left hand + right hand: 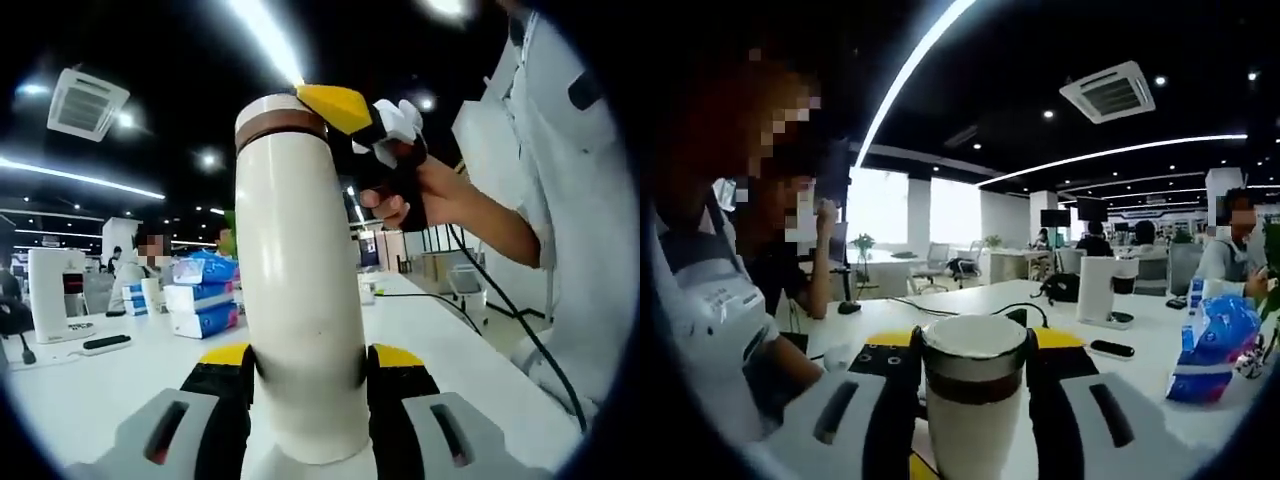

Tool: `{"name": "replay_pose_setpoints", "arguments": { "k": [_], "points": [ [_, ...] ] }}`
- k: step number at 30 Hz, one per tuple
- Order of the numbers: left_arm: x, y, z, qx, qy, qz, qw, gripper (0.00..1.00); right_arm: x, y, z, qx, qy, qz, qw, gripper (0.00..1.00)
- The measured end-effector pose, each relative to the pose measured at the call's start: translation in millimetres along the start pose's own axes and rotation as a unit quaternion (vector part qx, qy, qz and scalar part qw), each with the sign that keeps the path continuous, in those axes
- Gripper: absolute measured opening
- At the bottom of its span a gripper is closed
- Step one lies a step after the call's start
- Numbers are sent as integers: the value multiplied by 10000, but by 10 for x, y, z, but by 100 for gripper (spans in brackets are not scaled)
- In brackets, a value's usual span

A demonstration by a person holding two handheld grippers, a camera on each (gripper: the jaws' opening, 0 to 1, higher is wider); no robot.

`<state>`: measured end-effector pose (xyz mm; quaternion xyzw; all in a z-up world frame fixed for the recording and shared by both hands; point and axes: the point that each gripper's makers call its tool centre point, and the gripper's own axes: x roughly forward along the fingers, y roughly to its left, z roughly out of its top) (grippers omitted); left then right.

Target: Grasp the water cup twist off the cup lid place the cup lid on the table

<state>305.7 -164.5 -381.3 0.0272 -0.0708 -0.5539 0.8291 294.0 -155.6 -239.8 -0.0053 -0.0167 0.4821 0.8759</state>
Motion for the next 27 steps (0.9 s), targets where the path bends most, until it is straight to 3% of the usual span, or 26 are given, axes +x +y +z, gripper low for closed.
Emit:
{"name": "replay_pose_setpoints", "arguments": {
  "k": [13, 22, 27],
  "points": [
    [1, 17, 1, -50, -10, 7, 10000, 46, 29, 21, 7, 11, 63, 1052, 9944, 44],
    [-1, 25, 3, -65, -13, 16, 10000, 46, 37, 44, 12, 112, -120, 1846, 9827, 44],
    [-2, 29, 4, -65, -12, 12, 10000, 46, 70, 129, -5, 125, -66, 2176, 9759, 44]
  ]
}}
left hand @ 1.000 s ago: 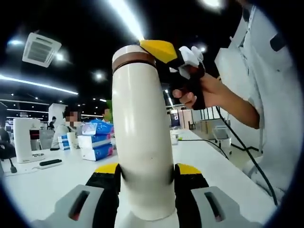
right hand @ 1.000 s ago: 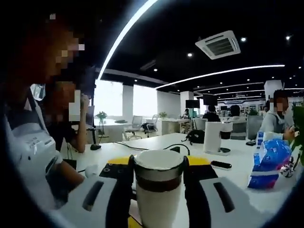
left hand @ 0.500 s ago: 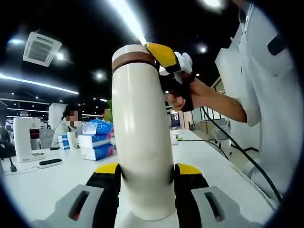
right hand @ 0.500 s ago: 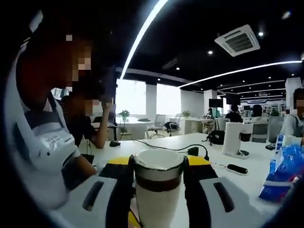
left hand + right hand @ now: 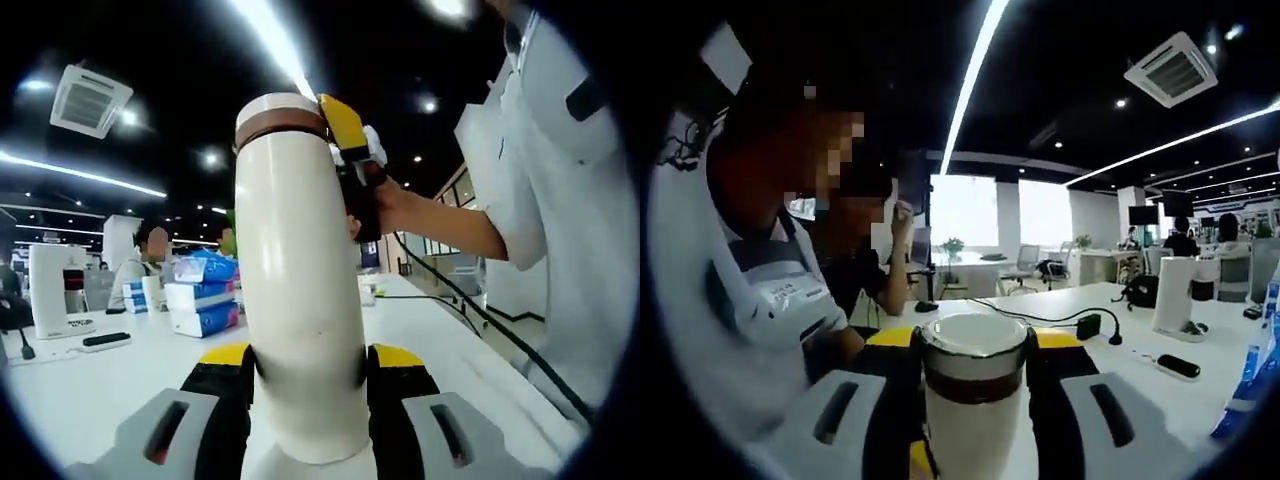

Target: Grasp the water cup twist off the cup lid place the cup lid on the table

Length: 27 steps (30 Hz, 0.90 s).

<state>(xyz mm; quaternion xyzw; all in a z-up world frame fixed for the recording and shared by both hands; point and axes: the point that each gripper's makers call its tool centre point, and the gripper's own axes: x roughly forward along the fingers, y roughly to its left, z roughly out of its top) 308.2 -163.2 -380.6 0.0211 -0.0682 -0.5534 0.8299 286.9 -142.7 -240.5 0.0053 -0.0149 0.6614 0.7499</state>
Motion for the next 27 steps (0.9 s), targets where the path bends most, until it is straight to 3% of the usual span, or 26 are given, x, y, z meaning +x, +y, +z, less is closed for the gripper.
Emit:
{"name": "replay_pose_setpoints", "arguments": {
  "k": [6, 9, 14, 17, 19, 22, 25, 27],
  "points": [
    [7, -11, -1, 48, 7, -21, 10000, 46, 13, 59, -25, 36, 21, 112, 9999, 45],
    [10, -12, -2, 58, 4, -19, 10000, 46, 18, 55, -46, 202, 6, -18, 9998, 45],
    [15, -8, -2, 80, 1, -22, 10000, 46, -37, 44, -12, 198, 104, -531, 9983, 46],
    [12, -24, -3, 132, 4, -35, 9999, 46, -137, 33, 108, 133, 45, -897, 9959, 56],
    [14, -23, -4, 143, 5, -35, 9999, 46, -199, 27, 222, 190, -132, -1209, 9924, 63],
    [19, -20, -6, 132, 11, -29, 9999, 46, -361, 87, 375, 311, -310, -1696, 9845, 65],
    [24, -13, -9, 138, 11, -29, 9999, 46, -496, 131, 408, 431, -303, -2321, 9713, 76],
    [19, -17, -9, 136, 13, -24, 9999, 46, -572, 172, 402, 475, -356, -2715, 9606, 77]
  ]
}}
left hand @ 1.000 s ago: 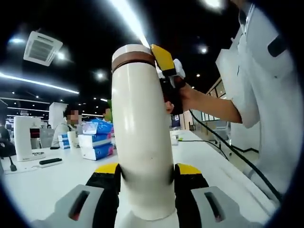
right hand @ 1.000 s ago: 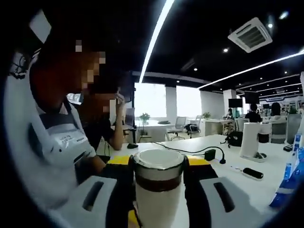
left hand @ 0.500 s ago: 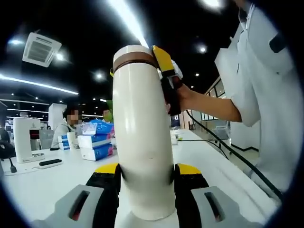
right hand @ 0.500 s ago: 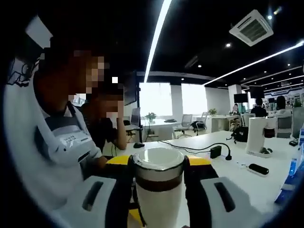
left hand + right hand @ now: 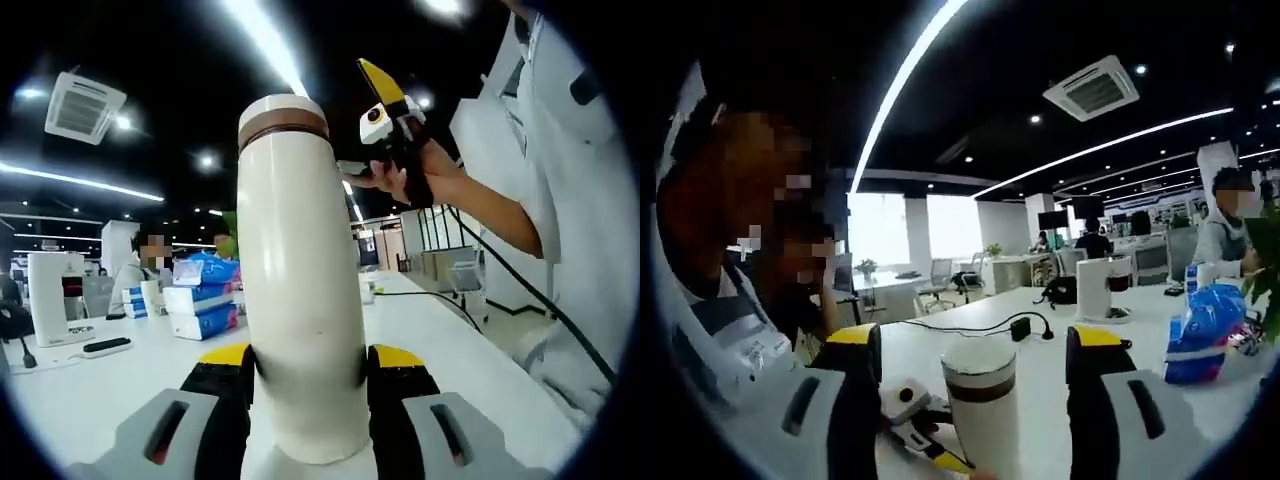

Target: Grasp the water cup twist off the cup lid place the cup lid on the table

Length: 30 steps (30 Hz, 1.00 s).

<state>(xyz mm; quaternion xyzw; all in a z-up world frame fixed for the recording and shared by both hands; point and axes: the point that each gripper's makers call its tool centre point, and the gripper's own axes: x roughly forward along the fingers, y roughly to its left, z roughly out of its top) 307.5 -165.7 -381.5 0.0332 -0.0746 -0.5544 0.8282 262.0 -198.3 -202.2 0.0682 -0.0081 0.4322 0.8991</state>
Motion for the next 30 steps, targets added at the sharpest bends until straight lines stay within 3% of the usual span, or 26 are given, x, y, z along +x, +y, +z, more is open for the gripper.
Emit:
{"name": "replay_pose_setpoints", "arguments": {
  "k": [2, 6, 7, 11, 15, 18, 25, 30],
  "points": [
    [-3, -5, 0, 6, 1, -1, 10000, 46, -88, 8, -38, -117, -15, -376, 9992, 77],
    [-7, -6, 0, 11, 2, 3, 10000, 46, -217, 53, -262, -728, 510, -1033, 9907, 77],
    [-5, -2, -2, 9, 3, 5, 10000, 46, -225, 67, -273, -744, 482, -1191, 9889, 77],
    [-9, -2, 0, 2, 12, 6, 10000, 46, -181, 202, -389, -498, 358, -1260, 9901, 77],
    [-16, 2, 11, 105, 27, 13, 9999, 46, -111, 196, -499, -457, 395, -1415, 9881, 77],
    [-48, 26, 172, 160, -325, 93, 9993, 46, -18, 209, -476, -402, 328, -1412, 9886, 78],
    [-36, 25, 133, 206, -212, 78, 9995, 46, 215, 142, -389, -674, 273, -1551, 9852, 77],
    [-24, 17, 100, 136, -117, 52, 9998, 46, 389, 105, -370, -743, 285, -1526, 9851, 71]
  ]
}}
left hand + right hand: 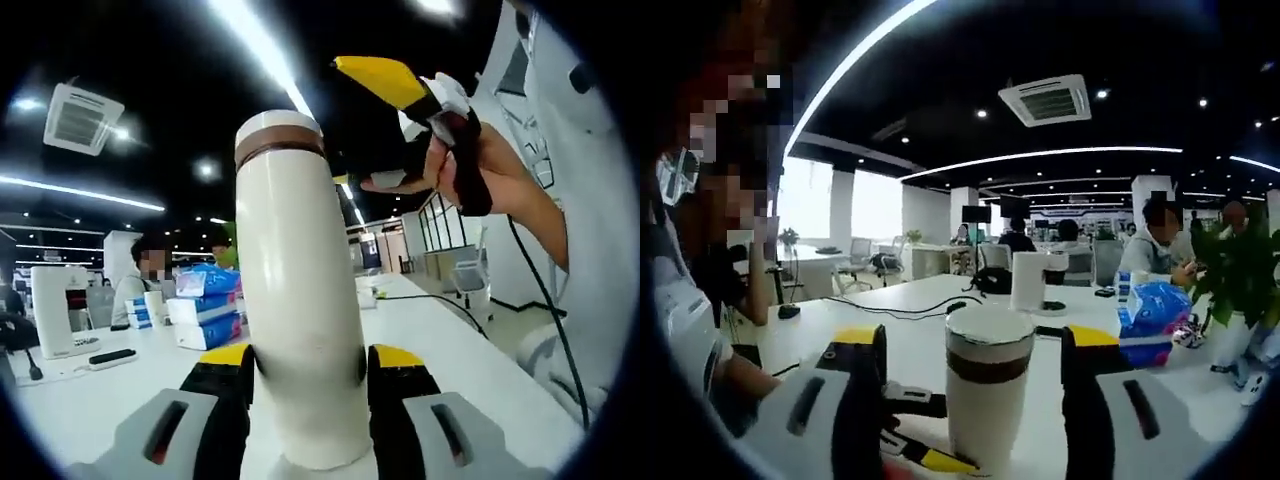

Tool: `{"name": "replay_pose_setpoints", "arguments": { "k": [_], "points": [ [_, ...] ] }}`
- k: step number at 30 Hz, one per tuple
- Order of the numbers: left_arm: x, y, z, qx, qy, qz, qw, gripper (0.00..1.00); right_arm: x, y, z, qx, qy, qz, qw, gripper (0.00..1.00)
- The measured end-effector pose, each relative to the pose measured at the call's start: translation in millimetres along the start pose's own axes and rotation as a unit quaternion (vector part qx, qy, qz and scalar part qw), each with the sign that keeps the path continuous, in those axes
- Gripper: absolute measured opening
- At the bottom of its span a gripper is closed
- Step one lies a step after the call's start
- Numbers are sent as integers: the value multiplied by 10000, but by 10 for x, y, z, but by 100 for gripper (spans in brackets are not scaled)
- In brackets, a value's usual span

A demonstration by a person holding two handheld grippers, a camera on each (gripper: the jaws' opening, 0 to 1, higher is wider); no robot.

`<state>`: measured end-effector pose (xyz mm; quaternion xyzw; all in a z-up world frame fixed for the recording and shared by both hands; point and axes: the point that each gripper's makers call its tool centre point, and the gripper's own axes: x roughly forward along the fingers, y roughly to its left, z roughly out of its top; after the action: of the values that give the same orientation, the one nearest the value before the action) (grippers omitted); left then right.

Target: Grasp the water cup twist off the cup lid place the cup lid on the table

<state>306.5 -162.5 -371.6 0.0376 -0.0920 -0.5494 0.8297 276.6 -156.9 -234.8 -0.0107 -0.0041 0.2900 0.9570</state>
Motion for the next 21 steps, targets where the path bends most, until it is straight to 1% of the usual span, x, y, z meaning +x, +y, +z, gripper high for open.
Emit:
{"name": "replay_pose_setpoints", "arguments": {
  "k": [2, 4, 8, 13, 16, 17, 18, 19, 21],
  "points": [
    [1, 1, -3, -40, 5, 4, 10000, 46, 56, -13, 10, 33, -11, -19, 10000, 67],
    [-2, -5, -3, -52, 3, 7, 10000, 46, 99, -81, 23, 176, -38, -118, 9998, 65],
    [-2, -26, 3, 1, -6, -19, 10000, 46, 160, -144, 24, 357, -62, -165, 9992, 57],
    [1, -35, 4, -2, -7, -24, 10000, 46, 180, -124, 6, 336, -10, -98, 9994, 53],
    [1, -38, 5, -2, -11, -26, 10000, 46, 168, -180, 13, 399, 31, -140, 9991, 46],
    [2, -38, 5, -3, -12, -26, 10000, 46, 168, -192, 14, 385, 39, -136, 9992, 46],
    [1, -39, 6, -4, -13, -25, 10000, 46, 172, -170, 13, 340, 77, -2, 9994, 46],
    [1, -40, 6, -6, -14, -27, 10000, 46, 177, -134, 13, 165, 117, 199, 9996, 46],
    [1, -41, 6, -8, -14, -27, 10000, 46, 181, -128, 7, 163, 135, 364, 9991, 46]
  ]
}}
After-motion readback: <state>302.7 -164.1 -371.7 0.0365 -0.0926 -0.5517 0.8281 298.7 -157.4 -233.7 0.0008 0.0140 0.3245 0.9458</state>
